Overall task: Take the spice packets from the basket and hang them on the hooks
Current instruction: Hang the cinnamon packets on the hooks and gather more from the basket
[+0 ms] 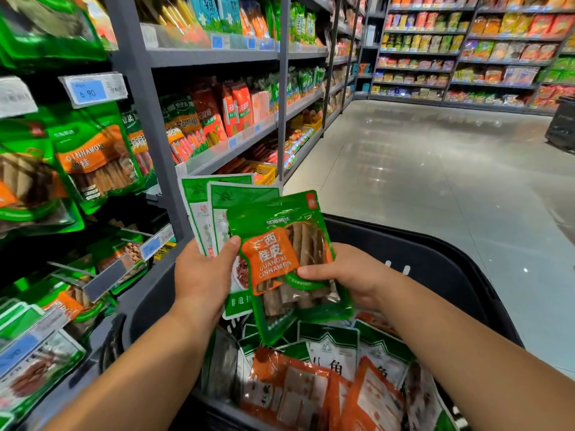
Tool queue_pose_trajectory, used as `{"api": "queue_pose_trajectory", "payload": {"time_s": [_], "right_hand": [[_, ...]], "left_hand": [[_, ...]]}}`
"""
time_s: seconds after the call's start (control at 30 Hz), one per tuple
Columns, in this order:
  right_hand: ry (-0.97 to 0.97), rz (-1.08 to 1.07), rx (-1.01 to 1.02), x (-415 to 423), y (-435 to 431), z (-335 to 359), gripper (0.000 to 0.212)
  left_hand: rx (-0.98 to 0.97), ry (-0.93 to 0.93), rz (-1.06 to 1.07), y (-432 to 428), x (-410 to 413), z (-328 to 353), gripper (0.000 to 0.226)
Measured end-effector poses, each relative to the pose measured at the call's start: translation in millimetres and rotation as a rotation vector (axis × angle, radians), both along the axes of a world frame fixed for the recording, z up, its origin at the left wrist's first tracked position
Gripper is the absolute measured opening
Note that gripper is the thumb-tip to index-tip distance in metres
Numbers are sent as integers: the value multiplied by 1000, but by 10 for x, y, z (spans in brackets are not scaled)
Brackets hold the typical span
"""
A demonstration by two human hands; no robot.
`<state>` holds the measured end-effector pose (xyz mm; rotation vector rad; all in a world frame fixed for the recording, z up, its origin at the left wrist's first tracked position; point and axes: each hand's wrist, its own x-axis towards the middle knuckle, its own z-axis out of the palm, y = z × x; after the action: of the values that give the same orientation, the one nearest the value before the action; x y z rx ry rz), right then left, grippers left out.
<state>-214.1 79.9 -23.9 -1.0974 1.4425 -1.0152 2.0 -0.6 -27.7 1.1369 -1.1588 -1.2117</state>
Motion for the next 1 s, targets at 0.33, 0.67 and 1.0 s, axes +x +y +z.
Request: {"api": "queue_pose_trajectory", "payload": {"time_s": [0.33, 0.67, 1.0], "right_hand": [[-38, -131, -151, 17, 45, 130, 46], [-82, -317, -280, 75, 193, 518, 37], [-95, -268, -416, 508, 343, 1046, 41]], "left_hand": [[-19, 10, 1, -28, 53, -13, 19], [-137, -74, -15, 115, 396, 487, 8], [-236, -109, 101, 445, 1540, 1165, 15]]}}
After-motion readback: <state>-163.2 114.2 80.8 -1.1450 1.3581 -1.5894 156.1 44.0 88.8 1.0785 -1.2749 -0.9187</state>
